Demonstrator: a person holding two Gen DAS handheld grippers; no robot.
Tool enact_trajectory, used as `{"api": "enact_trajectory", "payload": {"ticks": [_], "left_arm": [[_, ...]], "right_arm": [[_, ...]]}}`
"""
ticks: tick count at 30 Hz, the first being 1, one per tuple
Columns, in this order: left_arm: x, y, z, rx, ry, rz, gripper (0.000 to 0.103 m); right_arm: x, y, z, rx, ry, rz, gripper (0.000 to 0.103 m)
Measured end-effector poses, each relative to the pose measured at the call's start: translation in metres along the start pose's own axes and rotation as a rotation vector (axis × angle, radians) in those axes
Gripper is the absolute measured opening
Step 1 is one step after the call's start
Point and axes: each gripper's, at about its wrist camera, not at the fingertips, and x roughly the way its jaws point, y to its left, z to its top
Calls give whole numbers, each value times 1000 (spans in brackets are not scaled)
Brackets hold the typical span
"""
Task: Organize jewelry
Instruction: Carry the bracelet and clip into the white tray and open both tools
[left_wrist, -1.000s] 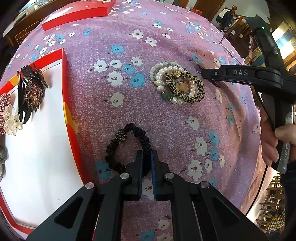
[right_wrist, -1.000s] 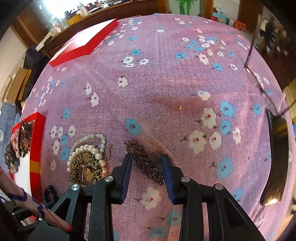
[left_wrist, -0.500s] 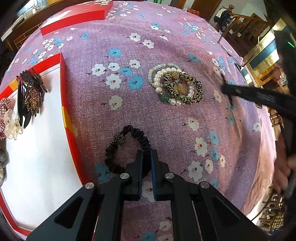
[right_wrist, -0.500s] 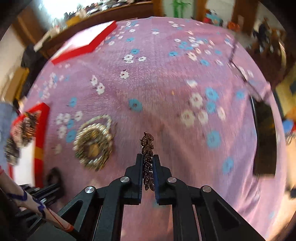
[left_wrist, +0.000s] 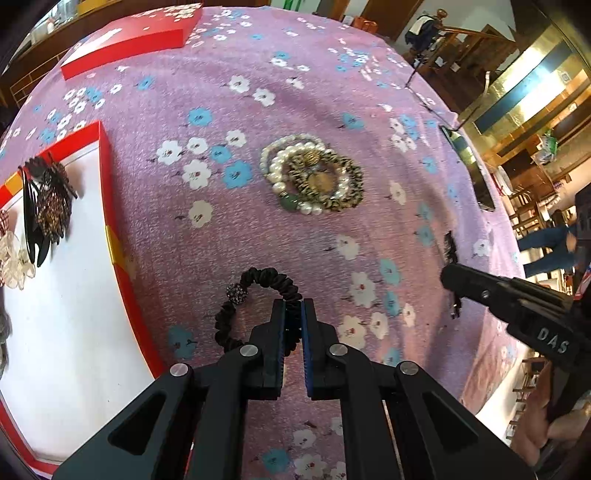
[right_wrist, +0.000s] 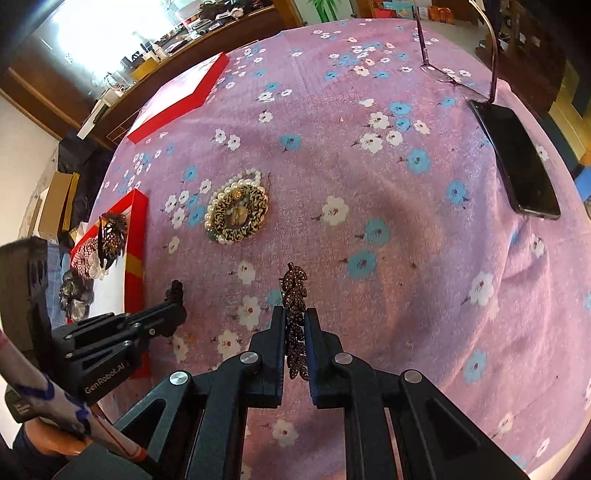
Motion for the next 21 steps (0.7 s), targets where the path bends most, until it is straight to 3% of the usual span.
{"api": "enact_trajectory", "payload": {"ticks": [21], "left_arm": [[-48,6,1,28,-85,-48,7]], "right_arm": [[-2,33,-9,-26,-11,-4,10]]}}
